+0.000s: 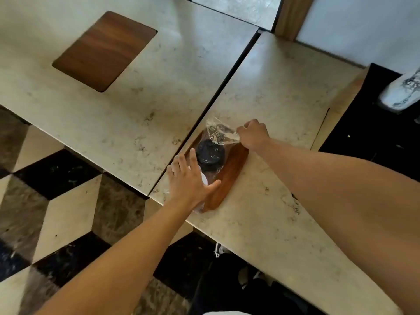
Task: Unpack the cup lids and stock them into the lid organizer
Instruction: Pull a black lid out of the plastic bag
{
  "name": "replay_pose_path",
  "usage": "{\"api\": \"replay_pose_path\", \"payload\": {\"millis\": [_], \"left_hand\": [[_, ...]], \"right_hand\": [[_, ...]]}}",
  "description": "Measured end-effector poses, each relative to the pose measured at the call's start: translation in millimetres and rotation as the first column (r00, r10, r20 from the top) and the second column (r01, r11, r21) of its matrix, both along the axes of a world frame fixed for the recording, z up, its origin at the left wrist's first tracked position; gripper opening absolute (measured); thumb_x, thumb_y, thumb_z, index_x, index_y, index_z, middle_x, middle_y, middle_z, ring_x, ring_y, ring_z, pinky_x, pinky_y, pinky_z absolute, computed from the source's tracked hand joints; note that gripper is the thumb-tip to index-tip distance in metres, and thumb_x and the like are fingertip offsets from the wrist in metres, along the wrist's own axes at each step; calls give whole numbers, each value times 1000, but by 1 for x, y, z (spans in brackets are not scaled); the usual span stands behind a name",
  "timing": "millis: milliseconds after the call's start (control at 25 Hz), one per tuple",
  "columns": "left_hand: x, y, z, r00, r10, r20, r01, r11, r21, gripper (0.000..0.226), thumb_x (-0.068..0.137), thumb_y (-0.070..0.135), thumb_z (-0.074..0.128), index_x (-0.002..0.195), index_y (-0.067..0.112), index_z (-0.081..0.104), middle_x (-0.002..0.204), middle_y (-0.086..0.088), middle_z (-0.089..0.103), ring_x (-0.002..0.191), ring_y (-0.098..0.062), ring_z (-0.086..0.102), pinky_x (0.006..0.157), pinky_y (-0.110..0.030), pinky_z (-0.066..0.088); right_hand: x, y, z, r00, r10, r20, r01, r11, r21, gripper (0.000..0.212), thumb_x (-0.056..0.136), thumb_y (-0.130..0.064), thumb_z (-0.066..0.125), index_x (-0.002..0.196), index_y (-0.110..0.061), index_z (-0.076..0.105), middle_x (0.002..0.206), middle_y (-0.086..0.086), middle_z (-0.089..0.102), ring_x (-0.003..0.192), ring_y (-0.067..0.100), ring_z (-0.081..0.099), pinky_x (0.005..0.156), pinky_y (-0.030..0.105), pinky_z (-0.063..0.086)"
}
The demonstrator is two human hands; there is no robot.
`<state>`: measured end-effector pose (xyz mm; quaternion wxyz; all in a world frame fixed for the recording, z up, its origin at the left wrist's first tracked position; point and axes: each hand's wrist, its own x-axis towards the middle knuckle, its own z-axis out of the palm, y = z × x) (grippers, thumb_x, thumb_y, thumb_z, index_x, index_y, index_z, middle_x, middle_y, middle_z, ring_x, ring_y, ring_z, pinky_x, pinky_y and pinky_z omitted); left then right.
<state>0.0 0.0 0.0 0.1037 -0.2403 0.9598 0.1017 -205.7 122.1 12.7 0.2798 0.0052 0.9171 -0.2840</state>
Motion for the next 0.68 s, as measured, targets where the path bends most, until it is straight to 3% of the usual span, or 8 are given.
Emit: {"api": "replay_pose_path", "payload": {"millis": [80,200,280,400,560,680], "left_hand": [[-1,-2,-6,1000,-20,2,20,1000,-5,120,70,84,51,156,14,4,152,-23,29,140,-40,30,114,-53,30],[1,-6,-16,999,-36,-18,36,999,22,119,73,76,61,156,15,3,150,-22,32,139,-38,33,112,-50,33],[1,-6,-17,999,-43,-31,45,998,34,116,74,71,64,156,15,4,148,-22,34,137,-38,34,110,-49,34],[-1,-8,-15,995,-74,-63,77,996,46,108,77,63,66,155,16,7,142,-21,40,131,-37,40,106,-49,39],[-2,-8,-10,989,-125,-81,128,991,41,104,78,56,68,154,14,12,134,-18,44,122,-34,45,101,-47,43],[-2,-5,-6,980,-180,-83,184,982,47,104,76,55,71,154,15,15,133,-18,45,120,-35,45,99,-48,43]], "right_hand": [[-2,-5,-6,1000,-4,18,4,1000,5,44,101,-33,50,133,-3,54,133,17,56,120,35,57,93,35,48],[3,-5,-20,999,6,34,-4,999,-50,25,100,-31,54,116,-13,57,112,12,56,101,29,57,72,28,41],[6,-2,-25,999,-18,40,21,997,-79,30,98,-25,56,123,-10,63,116,9,63,107,28,60,77,26,41],[8,3,-28,995,-87,40,92,987,-132,15,94,-17,59,97,-12,73,93,9,70,95,32,69,77,37,55],[14,18,-31,979,-184,92,201,950,-238,24,94,-20,64,71,-19,66,80,10,70,87,36,73,86,52,62],[19,36,-29,955,-267,126,294,909,-296,19,94,-21,67,75,-22,65,86,8,71,93,35,75,89,50,62]]}}
